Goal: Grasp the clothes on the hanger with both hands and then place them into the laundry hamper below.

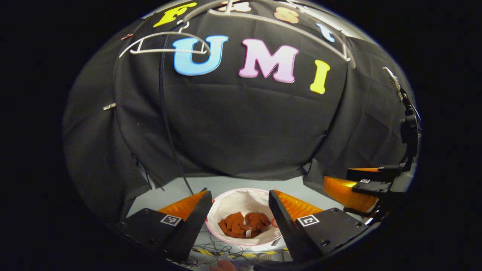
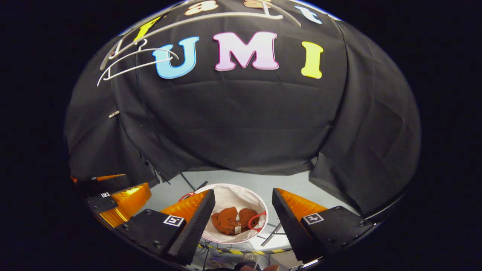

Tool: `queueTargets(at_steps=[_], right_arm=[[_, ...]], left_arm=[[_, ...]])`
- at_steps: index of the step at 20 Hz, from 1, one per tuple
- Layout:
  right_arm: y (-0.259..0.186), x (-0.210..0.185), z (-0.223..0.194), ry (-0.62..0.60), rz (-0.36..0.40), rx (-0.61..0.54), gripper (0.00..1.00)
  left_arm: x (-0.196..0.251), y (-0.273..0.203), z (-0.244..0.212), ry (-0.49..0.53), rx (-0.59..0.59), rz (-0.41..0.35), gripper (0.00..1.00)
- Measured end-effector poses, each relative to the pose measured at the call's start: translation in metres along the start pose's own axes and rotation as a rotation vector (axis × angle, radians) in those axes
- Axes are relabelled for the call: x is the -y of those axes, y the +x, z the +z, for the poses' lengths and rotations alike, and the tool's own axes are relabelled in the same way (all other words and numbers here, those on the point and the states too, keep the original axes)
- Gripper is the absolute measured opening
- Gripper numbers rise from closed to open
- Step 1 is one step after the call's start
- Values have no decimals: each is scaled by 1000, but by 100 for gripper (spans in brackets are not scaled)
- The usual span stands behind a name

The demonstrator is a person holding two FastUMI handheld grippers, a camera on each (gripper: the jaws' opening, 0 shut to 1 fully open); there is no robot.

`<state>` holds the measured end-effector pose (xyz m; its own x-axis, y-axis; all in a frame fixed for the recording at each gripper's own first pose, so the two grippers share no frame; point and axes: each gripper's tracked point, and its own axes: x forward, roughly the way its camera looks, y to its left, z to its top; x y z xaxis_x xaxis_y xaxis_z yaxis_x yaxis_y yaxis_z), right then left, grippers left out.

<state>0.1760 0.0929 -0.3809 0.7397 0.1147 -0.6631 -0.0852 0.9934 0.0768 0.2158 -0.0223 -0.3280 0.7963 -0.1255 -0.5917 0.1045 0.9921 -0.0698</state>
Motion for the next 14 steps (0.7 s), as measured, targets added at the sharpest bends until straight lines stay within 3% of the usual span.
queueTargets(at_steps=[6, 10, 14], right_arm=[[-76, -11, 72, 44, 11, 174, 98], [-127, -13, 110, 47, -27, 287, 97], [-172, -16, 147, 30, -51, 395, 98]], left_arm=[[-1, -80, 53, 0, 162, -13, 95], [-8, -124, 94, 10, 260, 34, 95], [-12, -166, 134, 8, 373, 26, 95]])
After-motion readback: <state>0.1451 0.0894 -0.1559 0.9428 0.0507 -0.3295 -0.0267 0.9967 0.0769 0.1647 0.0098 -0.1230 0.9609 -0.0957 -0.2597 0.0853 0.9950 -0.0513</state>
